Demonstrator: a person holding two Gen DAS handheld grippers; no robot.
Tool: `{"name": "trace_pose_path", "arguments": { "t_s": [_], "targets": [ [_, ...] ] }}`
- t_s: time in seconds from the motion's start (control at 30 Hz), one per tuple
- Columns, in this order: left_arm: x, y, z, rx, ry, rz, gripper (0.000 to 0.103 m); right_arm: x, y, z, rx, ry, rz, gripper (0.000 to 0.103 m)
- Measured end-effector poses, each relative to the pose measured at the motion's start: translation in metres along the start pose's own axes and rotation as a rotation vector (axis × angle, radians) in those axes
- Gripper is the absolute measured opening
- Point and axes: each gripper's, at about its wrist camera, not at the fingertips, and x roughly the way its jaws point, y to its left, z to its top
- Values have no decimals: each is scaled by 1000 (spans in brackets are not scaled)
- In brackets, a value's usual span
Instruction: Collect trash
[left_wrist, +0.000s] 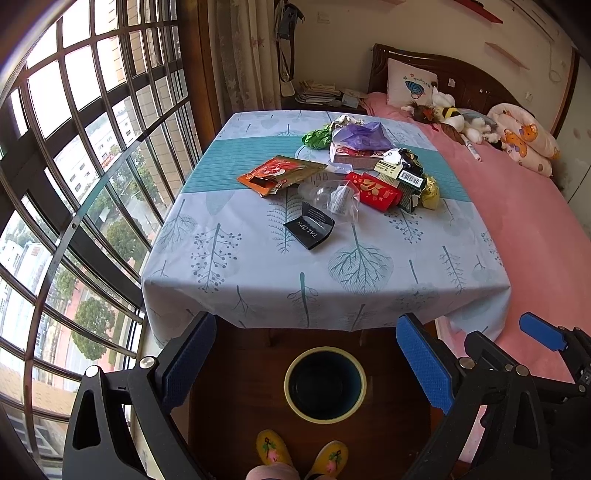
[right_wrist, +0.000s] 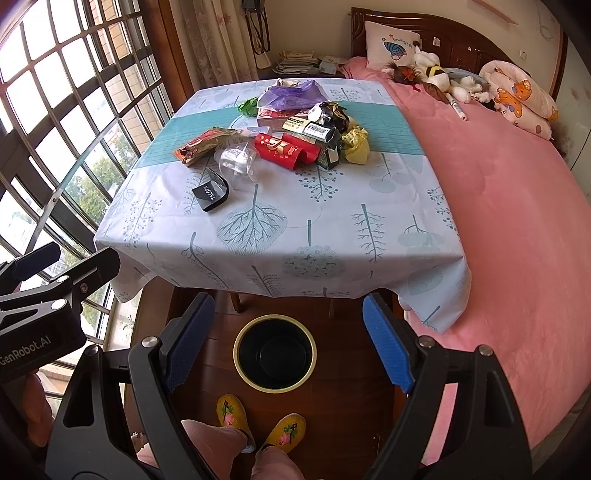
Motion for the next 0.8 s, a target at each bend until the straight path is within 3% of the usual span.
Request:
{"name": "trace_pose_path", "arguments": {
  "t_s": [0.8],
  "targets": [
    [8,2,10,-13,19,53,100,8,1,18,12,-10,40,81]
  ]
}}
